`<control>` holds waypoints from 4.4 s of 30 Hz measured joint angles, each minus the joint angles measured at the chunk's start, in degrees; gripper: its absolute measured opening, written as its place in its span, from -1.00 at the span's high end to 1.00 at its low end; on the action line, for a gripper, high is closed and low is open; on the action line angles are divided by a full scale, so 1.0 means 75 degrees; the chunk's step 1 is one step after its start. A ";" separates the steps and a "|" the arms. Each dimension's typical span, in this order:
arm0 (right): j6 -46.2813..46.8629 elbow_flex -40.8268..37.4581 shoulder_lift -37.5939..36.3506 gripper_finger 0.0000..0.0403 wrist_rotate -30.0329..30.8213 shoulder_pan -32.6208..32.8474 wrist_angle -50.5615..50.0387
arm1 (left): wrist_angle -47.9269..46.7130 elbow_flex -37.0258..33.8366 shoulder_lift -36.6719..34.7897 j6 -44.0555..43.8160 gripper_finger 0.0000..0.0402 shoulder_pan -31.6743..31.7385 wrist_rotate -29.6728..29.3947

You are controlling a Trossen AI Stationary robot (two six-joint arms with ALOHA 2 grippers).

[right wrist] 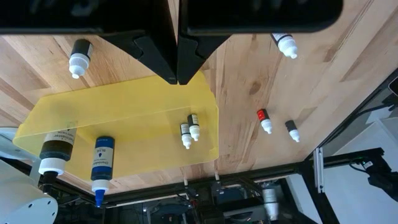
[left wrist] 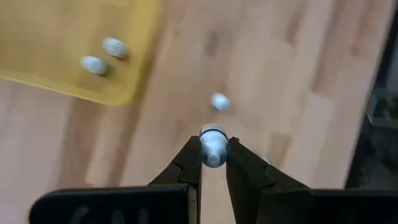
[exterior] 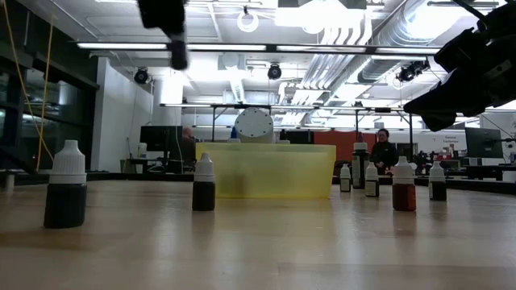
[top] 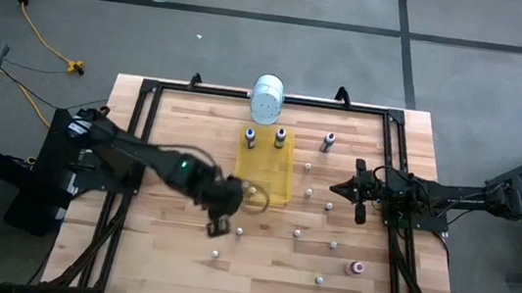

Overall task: Pick & Place food coloring
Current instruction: Put the small purple food coloring bottle in the yellow transparent bin, then put the small black food coloring bottle in the yellow transparent bin

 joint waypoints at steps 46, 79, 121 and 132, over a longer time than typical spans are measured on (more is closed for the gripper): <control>0.0000 0.0000 0.0044 1.00 0.0000 0.0000 -0.0002 | -0.0042 0.2494 0.3755 0.1212 0.82 0.2220 -0.0194; 0.0000 0.0000 0.0044 1.00 0.0000 0.0000 0.0000 | 0.0639 0.2060 0.3762 0.0537 0.82 0.2232 0.0082; 0.0000 0.0000 0.0041 1.00 0.0003 0.0000 0.0000 | 0.0643 0.2055 0.4167 -0.1122 0.42 0.2133 -0.0128; 0.0000 0.0000 0.0041 1.00 0.0000 0.0000 0.0000 | 0.0623 0.2081 0.3821 -0.0924 0.30 0.2136 -0.0256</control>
